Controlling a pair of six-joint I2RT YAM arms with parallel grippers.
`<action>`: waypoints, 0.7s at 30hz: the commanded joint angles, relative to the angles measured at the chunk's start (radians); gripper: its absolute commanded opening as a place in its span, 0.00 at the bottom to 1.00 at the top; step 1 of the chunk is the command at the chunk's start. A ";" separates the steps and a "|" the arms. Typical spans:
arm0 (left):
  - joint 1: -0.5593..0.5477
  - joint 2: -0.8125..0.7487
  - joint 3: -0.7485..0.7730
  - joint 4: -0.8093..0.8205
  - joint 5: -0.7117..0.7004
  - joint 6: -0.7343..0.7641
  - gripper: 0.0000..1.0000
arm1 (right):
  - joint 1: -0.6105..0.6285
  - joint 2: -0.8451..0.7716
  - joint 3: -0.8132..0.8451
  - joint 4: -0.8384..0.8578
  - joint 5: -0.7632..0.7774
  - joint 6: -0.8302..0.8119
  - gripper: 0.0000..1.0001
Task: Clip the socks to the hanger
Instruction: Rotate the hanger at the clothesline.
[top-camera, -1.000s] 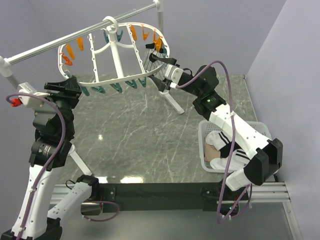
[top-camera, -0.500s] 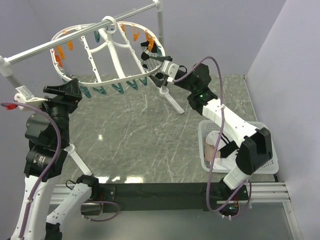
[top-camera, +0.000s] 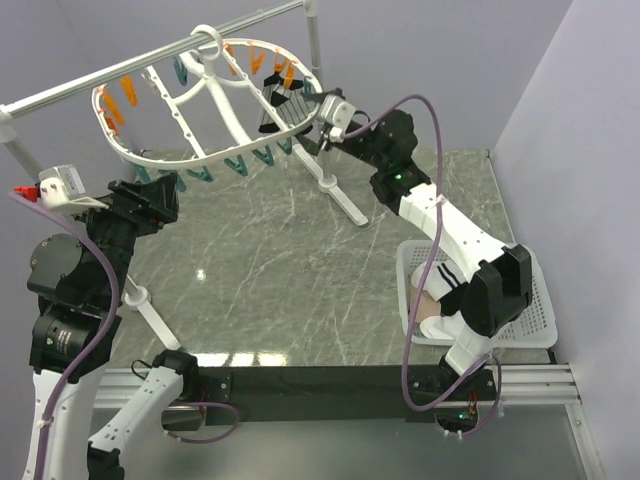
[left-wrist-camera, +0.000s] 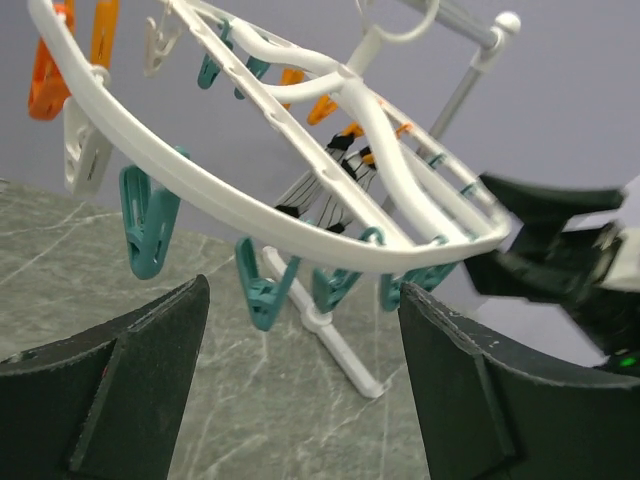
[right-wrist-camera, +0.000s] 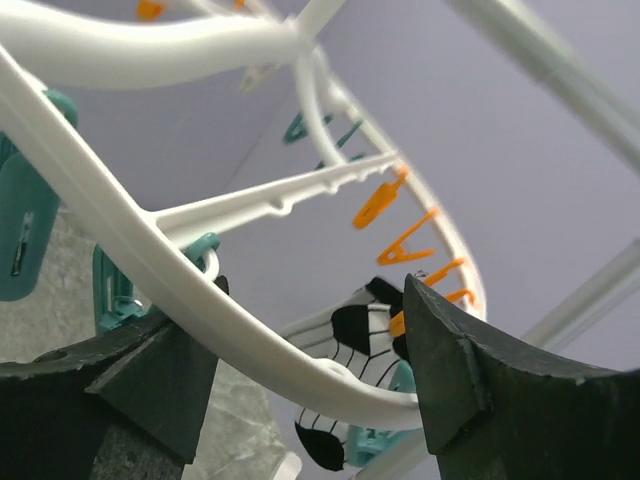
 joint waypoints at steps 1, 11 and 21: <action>0.004 -0.006 0.006 -0.031 0.044 0.096 0.82 | -0.012 -0.023 0.138 -0.123 -0.006 0.059 0.77; 0.004 0.039 -0.036 0.029 0.179 0.118 0.82 | -0.052 -0.115 0.233 -0.541 -0.213 -0.066 0.84; 0.004 0.066 -0.077 0.120 0.249 0.098 0.81 | -0.056 -0.164 0.231 -0.833 -0.212 -0.266 0.86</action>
